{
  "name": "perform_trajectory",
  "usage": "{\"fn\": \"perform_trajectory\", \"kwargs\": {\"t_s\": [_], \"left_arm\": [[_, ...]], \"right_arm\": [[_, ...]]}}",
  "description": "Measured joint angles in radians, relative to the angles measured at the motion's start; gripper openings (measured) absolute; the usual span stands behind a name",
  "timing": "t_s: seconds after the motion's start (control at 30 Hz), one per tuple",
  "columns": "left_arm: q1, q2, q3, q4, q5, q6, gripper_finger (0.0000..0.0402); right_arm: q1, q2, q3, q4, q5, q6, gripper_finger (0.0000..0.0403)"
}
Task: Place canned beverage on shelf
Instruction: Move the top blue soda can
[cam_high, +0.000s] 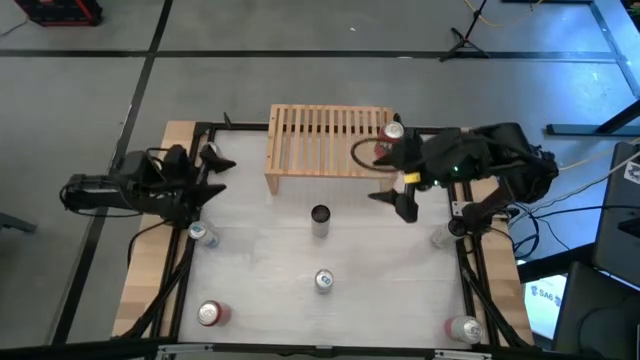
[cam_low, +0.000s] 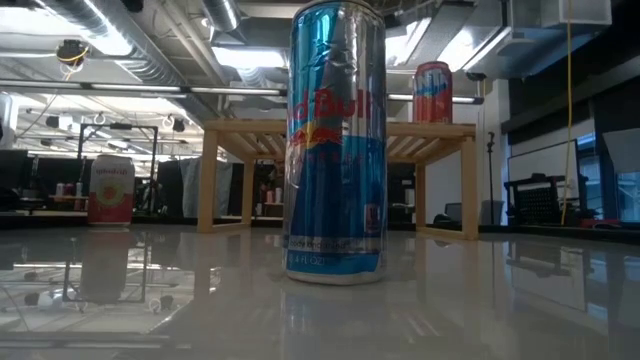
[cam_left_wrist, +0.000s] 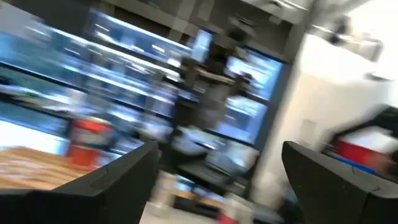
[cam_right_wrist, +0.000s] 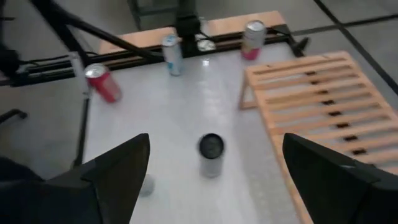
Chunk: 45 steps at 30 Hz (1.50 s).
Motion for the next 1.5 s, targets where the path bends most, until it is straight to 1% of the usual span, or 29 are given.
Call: {"fn": "perform_trajectory", "kwargs": {"t_s": [0.07,0.17,0.33,0.4,0.5,0.67,0.87,1.03,1.17,1.27,1.4,1.5], "left_arm": [[-0.014,0.028,0.002,0.034,0.078,-0.039,0.0338],[-0.037,0.070,0.013,0.057,0.102,-0.114,0.0338],[-0.084,0.148,0.027,0.052,0.051,-0.204,0.0338],[-0.104,0.190,0.036,0.048,0.018,-0.208,0.0338],[-0.140,0.252,0.058,0.048,-0.003,-0.210,0.0338],[-0.206,0.354,0.109,0.047,-0.058,-0.200,0.0338],[-0.267,0.440,0.177,-0.005,-0.109,-0.150,0.0338],[-0.282,0.450,0.190,-0.008,-0.092,-0.129,0.0338],[-0.282,0.441,0.190,-0.006,-0.059,-0.130,0.0338],[-0.282,0.442,0.190,-0.001,-0.059,-0.186,0.0338],[-0.282,0.449,0.190,0.009,-0.068,-0.205,0.0338],[-0.282,0.454,0.189,-0.011,-0.100,-0.206,0.0338]], "right_arm": [[0.033,0.006,-0.001,0.004,-0.001,0.003,0.0356],[0.076,0.022,-0.001,0.000,-0.011,0.012,0.0356],[0.139,0.035,-0.001,-0.008,-0.004,0.009,0.0356],[0.166,0.037,-0.001,-0.021,0.023,0.008,0.0356],[0.205,0.036,-0.011,-0.030,0.070,0.007,0.0356],[0.249,0.033,-0.055,-0.026,0.099,0.007,0.0356],[0.245,0.032,-0.179,0.007,0.095,0.016,0.0356],[0.236,0.009,-0.320,0.165,0.103,0.007,0.0356],[0.195,-0.030,-0.467,0.313,0.058,0.007,0.0356],[0.161,-0.049,-0.560,0.404,0.054,0.007,0.0356],[0.125,-0.038,-0.627,0.466,0.051,0.012,0.0356],[0.106,-0.019,-0.657,0.515,0.050,0.013,0.0356]]}}
